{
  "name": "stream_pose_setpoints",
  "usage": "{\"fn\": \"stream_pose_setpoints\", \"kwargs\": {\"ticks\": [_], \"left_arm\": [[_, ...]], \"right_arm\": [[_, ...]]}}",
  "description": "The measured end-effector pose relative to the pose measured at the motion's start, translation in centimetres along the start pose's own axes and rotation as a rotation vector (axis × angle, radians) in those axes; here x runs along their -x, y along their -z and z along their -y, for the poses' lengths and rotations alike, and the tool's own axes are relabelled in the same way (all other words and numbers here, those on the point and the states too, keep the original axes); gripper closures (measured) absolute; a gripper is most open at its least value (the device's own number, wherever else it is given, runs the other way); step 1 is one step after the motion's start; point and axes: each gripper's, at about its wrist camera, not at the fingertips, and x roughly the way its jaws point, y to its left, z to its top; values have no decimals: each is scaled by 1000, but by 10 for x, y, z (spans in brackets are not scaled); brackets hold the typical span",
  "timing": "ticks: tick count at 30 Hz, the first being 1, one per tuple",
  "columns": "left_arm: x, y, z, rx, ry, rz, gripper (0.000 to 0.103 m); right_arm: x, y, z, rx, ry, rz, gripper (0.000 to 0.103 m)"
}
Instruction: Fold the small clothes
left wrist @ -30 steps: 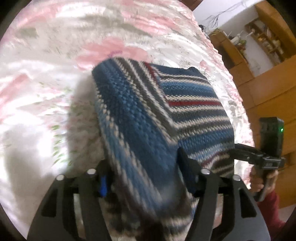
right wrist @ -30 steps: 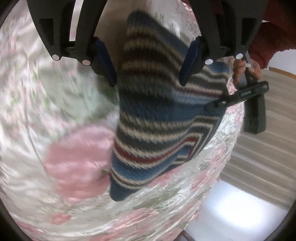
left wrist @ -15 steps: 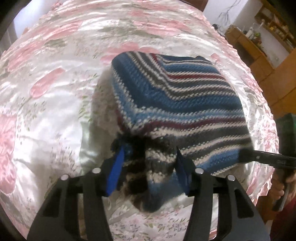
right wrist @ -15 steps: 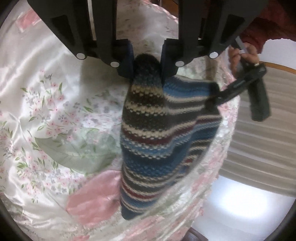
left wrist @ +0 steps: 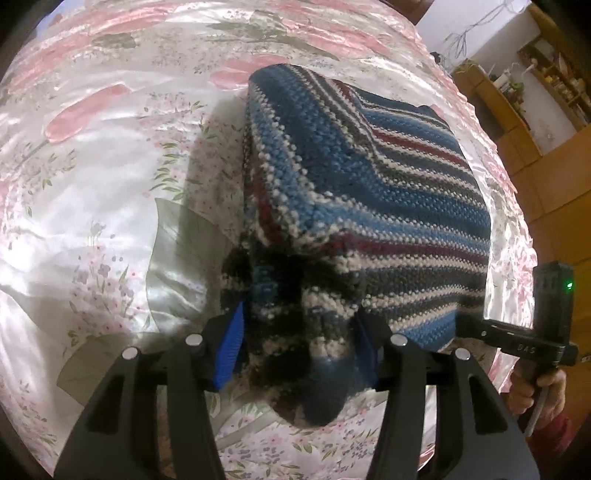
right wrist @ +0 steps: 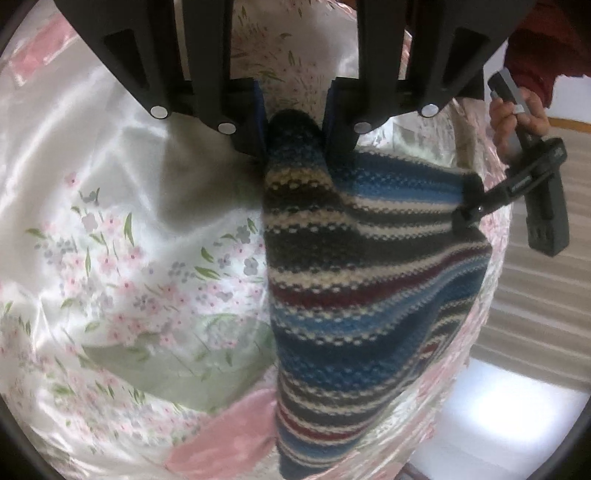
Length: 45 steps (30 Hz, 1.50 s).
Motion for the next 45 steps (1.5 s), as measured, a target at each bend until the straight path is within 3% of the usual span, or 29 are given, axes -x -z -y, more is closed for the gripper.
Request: {"fn": "stream_pose_setpoints", "kwargs": {"ticks": [9,17,21,27,30,32,39,45], "left_arm": [[6,1,-1,-2,7,5,49],[26,12,7,-23,-13,33,51],[38,16,10,-33,-27,52,51],[54,24,12,-46,-59,72,43],[60,32,12,-41,-82,72,36],[64,38,12,-38,-103,76,29],[80,60,14,-45,-165,74,26],[100,68,22,-33,-175,96,22]], "right_arm": [[2,4,-1,-22,19,13,75],[6,15,-16,-26,62,56,64],[8,21,-19,-29,76,57,64],[18,34,-23,-27,111,47,61],[27,40,-26,-8,143,53,54],[32,46,-34,6,184,58,43],[59,59,-67,64,303,129,25],[80,64,-104,134,379,197,9]]}}
